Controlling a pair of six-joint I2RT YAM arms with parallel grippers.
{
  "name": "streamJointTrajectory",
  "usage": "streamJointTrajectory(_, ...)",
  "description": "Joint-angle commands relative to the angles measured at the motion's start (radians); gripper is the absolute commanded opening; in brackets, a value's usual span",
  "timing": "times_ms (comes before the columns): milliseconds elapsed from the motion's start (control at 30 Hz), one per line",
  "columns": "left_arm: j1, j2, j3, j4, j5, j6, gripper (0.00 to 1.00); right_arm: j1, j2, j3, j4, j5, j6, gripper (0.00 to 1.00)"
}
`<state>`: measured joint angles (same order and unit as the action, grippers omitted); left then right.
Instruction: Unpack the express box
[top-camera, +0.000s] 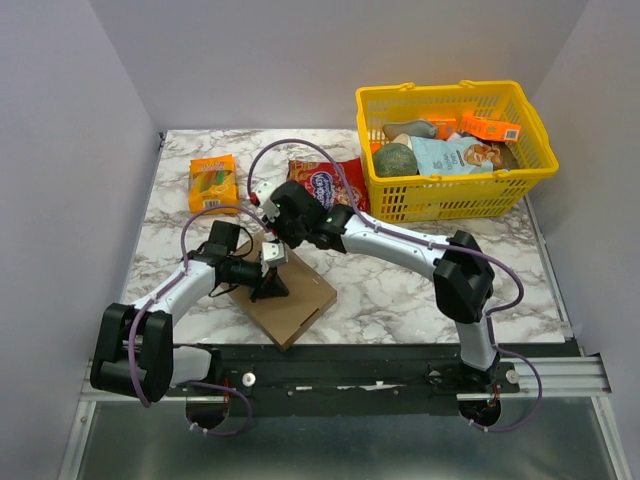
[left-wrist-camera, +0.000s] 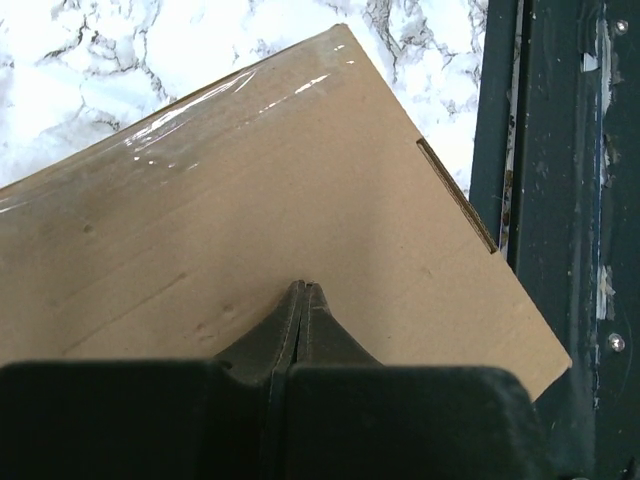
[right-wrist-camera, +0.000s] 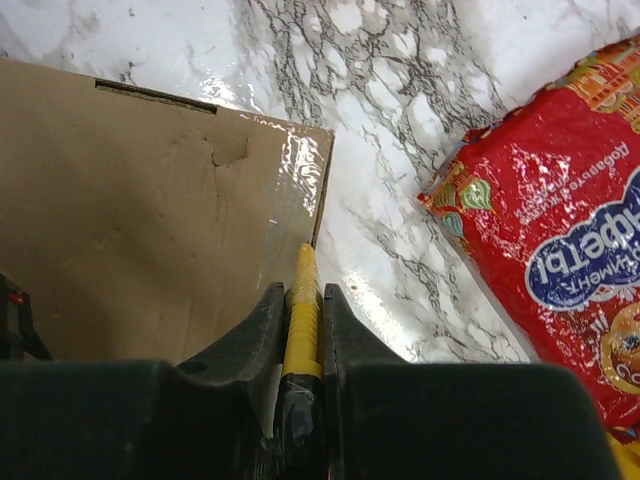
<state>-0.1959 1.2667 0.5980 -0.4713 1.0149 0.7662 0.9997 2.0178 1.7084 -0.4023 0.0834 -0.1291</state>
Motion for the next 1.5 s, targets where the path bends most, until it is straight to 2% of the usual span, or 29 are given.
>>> streamJointTrajectory(0,0.016,0.048,-0.040,0.083,-0.240,-0.038,0.00,0.024,-0.053,-0.067,-0.173,0.055,0.042,0.00)
streamJointTrajectory(167,0.016,0.056,-0.040,0.115,-0.262,-0.080,0.00,0.027,-0.057,-0.046,-0.185,0.114,0.126,0.00)
streamJointTrajectory(433,0.016,0.053,-0.050,0.177,-0.299,-0.153,0.00,0.025,-0.037,-0.033,-0.273,0.084,0.261,0.00)
streamJointTrajectory(767,0.016,0.025,-0.072,0.206,-0.312,-0.185,0.00,0.025,-0.088,-0.098,-0.290,0.099,0.246,0.01)
streamJointTrajectory(1200,0.006,0.008,-0.086,0.234,-0.335,-0.211,0.00,0.030,-0.140,-0.122,-0.394,0.019,0.273,0.00)
streamJointTrajectory(1300,0.006,0.003,-0.086,0.240,-0.316,-0.220,0.00,0.031,-0.137,-0.121,-0.412,-0.005,0.261,0.00)
streamJointTrajectory(1367,0.006,-0.006,-0.072,0.208,-0.233,-0.206,0.00,0.031,-0.133,-0.119,-0.374,0.012,0.215,0.00)
streamJointTrajectory(1467,0.006,-0.059,-0.040,0.166,-0.103,-0.194,0.11,0.028,-0.111,-0.116,-0.264,0.039,0.091,0.00)
